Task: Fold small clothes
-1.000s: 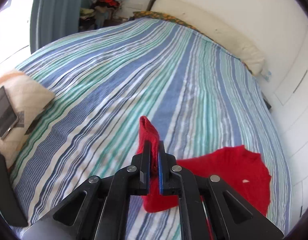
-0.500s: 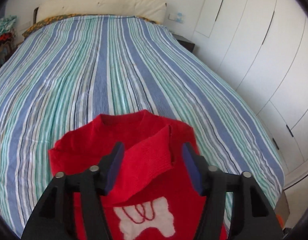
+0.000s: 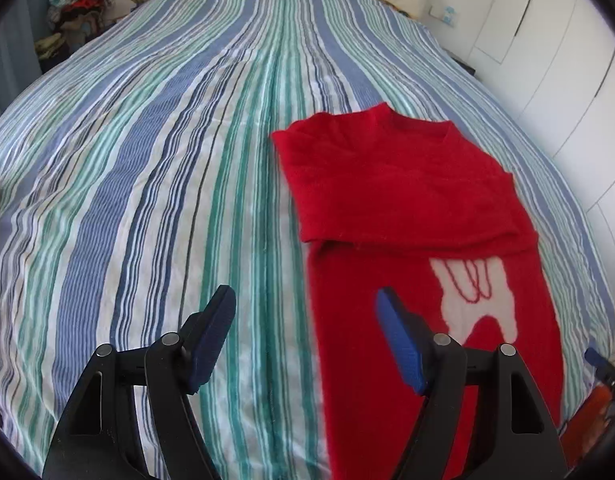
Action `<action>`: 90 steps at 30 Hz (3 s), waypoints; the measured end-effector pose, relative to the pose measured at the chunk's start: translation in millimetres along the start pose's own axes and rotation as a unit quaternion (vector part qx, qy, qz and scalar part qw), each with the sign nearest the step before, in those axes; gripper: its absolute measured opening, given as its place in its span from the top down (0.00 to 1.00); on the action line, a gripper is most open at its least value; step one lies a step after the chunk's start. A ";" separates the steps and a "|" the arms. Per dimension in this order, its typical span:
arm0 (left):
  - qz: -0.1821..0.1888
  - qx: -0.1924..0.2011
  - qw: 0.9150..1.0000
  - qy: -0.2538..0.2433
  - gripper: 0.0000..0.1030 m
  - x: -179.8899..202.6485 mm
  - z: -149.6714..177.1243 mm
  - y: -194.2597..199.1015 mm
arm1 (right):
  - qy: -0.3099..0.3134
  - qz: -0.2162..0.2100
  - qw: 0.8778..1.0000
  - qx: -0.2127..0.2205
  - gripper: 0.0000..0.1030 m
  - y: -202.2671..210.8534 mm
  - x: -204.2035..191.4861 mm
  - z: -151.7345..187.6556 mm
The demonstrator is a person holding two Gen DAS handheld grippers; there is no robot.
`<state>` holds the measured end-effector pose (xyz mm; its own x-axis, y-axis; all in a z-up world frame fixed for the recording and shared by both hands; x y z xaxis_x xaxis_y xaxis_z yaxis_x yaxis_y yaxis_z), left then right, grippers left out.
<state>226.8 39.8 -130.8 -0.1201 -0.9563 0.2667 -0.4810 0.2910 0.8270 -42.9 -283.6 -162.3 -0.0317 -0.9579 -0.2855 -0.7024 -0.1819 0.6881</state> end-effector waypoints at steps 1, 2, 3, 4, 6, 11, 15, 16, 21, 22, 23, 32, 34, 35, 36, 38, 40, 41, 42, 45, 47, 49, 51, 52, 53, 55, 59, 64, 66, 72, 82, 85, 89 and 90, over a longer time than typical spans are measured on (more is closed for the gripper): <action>-0.007 -0.001 1.000 0.000 0.27 -7.6 9.5 -2.7 | -0.015 -0.016 1.000 0.002 0.31 -3.8 2.2 -10.5; -0.013 0.000 1.000 0.003 0.27 -14.5 18.2 -5.9 | -0.032 -0.038 0.999 0.010 0.31 -7.6 3.8 -24.3; -0.019 0.000 1.000 0.011 0.27 -22.2 24.9 -12.8 | -0.052 -0.061 0.997 0.021 0.31 -12.2 5.0 -41.2; -0.023 0.000 1.000 0.021 0.27 -31.3 33.0 -17.0 | -0.073 -0.084 0.993 0.032 0.31 -18.5 6.4 -59.8; -0.028 0.006 0.999 0.041 0.27 -45.5 46.4 -23.9 | -0.121 -0.131 0.983 0.043 0.34 -40.7 11.6 -97.2; -0.006 0.045 0.997 0.055 0.21 -54.8 63.0 -20.2 | -0.222 -0.161 0.962 0.012 0.51 -123.1 31.8 -152.4; 0.003 0.053 0.997 0.053 0.17 -54.6 66.9 -18.9 | -0.291 -0.139 0.946 -0.031 0.54 -172.3 49.0 -149.9; 0.004 0.053 0.997 0.053 0.16 -54.4 66.3 -19.8 | -0.304 -0.132 0.943 -0.036 0.54 -180.1 52.5 -146.7; 0.005 0.054 0.997 0.049 0.14 -53.3 66.3 -21.4 | -0.340 -0.103 0.933 -0.053 0.57 -212.4 64.8 -136.8; 0.004 0.054 0.997 0.049 0.13 -54.0 65.1 -22.8 | -0.346 -0.094 0.932 -0.051 0.70 -216.3 67.3 -136.1; 0.005 0.054 0.997 0.050 0.13 -54.4 65.3 -22.8 | -0.339 -0.079 0.936 -0.048 0.90 -216.7 68.4 -138.6; -0.006 0.053 0.998 0.039 0.10 -49.8 66.2 -26.4 | -0.158 0.038 0.984 -0.065 0.91 -203.3 65.6 -167.8; -0.005 0.053 0.998 0.039 0.09 -49.7 66.3 -26.8 | -0.147 0.050 0.986 -0.068 0.91 -204.4 68.5 -163.8; -0.005 0.052 0.998 0.039 0.09 -49.7 66.4 -27.0 | -0.142 0.049 0.986 -0.067 0.90 -203.8 68.4 -163.0; -0.005 0.052 0.998 0.038 0.08 -49.5 66.4 -27.3 | -0.140 0.048 0.987 -0.069 0.90 -203.4 68.4 -161.6; -0.005 0.050 0.998 0.037 0.07 -49.1 66.5 -27.7 | -0.129 0.055 0.988 -0.070 0.81 -197.7 67.0 -161.9; -0.010 0.050 0.998 0.038 0.06 -48.9 66.0 -25.9 | -0.107 0.068 0.989 -0.071 0.62 -189.2 62.5 -163.5; -0.015 0.048 0.998 0.039 0.06 -48.7 66.0 -24.0 | -0.093 0.071 0.991 -0.068 0.50 -182.3 60.7 -166.2; -0.020 0.045 0.998 0.041 0.06 -48.9 66.4 -21.4 | -0.076 0.074 0.993 -0.061 0.47 -173.7 57.0 -166.6; -0.025 0.030 0.998 0.050 0.06 -48.0 73.0 -8.2 | -0.015 0.066 0.996 -0.053 0.47 -146.7 41.5 -160.3; -0.024 0.019 0.998 0.046 0.06 -41.3 81.2 4.0 | 0.024 0.052 0.997 -0.054 0.47 -124.7 29.4 -144.4; -0.027 0.015 0.999 0.034 0.06 -29.9 91.5 17.5 | 0.057 0.043 0.996 -0.059 0.43 -103.1 16.6 -121.6; -0.045 0.014 0.999 0.023 0.06 -18.7 104.1 26.9 | 0.083 0.033 0.993 -0.070 0.40 -84.6 2.3 -92.6; -0.053 0.011 0.998 0.018 0.06 -13.8 110.6 29.2 | 0.097 0.032 0.992 -0.078 0.40 -75.8 -6.3 -76.3; -0.060 0.008 0.998 0.013 0.06 -9.1 117.2 30.2 | 0.110 0.031 0.990 -0.087 0.40 -69.2 -13.9 -60.8; -0.078 0.001 0.997 -0.001 0.06 -0.7 128.8 28.9 | 0.131 0.033 0.986 -0.100 0.40 -60.0 -29.3 -30.2; -0.111 -0.008 0.993 -0.032 0.06 9.0 144.5 20.7 | 0.153 0.055 0.979 -0.120 0.40 -47.2 -41.6 15.9; -0.122 -0.004 0.991 -0.046 0.06 11.7 147.0 20.6 | 0.152 0.084 0.977 -0.124 0.40 -47.8 -37.8 38.5; -0.123 -0.004 0.991 -0.045 0.06 10.7 146.6 20.2 | 0.151 0.086 0.977 -0.124 0.40 -47.2 -37.8 39.8; -0.126 0.001 0.991 -0.052 0.05 9.7 148.0 18.6 | 0.157 0.090 0.976 -0.122 0.40 -49.3 -37.6 42.1; -0.122 0.002 0.991 -0.051 0.02 8.7 152.1 14.9 | 0.151 0.097 0.976 -0.120 0.31 -51.7 -34.0 47.5; -0.116 -0.006 0.992 -0.050 0.02 6.1 154.3 18.1 | 0.136 0.085 0.980 -0.118 0.31 -51.3 -29.0 47.9; -0.106 -0.030 0.993 -0.040 0.03 -0.9 159.2 31.7 | 0.135 0.086 0.979 -0.124 0.31 -45.2 -29.0 50.5; -0.101 -0.034 0.994 -0.032 0.03 -3.9 161.3 38.7 | 0.134 0.087 0.979 -0.127 0.31 -41.9 -29.0 51.5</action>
<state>68.6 50.1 -179.7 -0.0842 -0.9945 0.0620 -0.4405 0.0930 0.8929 -49.2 -236.7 -217.2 0.0765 -0.9970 0.0119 -0.5017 -0.0282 0.8646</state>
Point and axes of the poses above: each gripper's, at about its wrist camera, not at the fingertips, and y roughly against the way its jaws point, x to its right, z to its underside, the point moved 4 cm from there along -y, roughly the way its jaws point, and after that the axes turned 13 degrees about y, right-handed, at the moved point
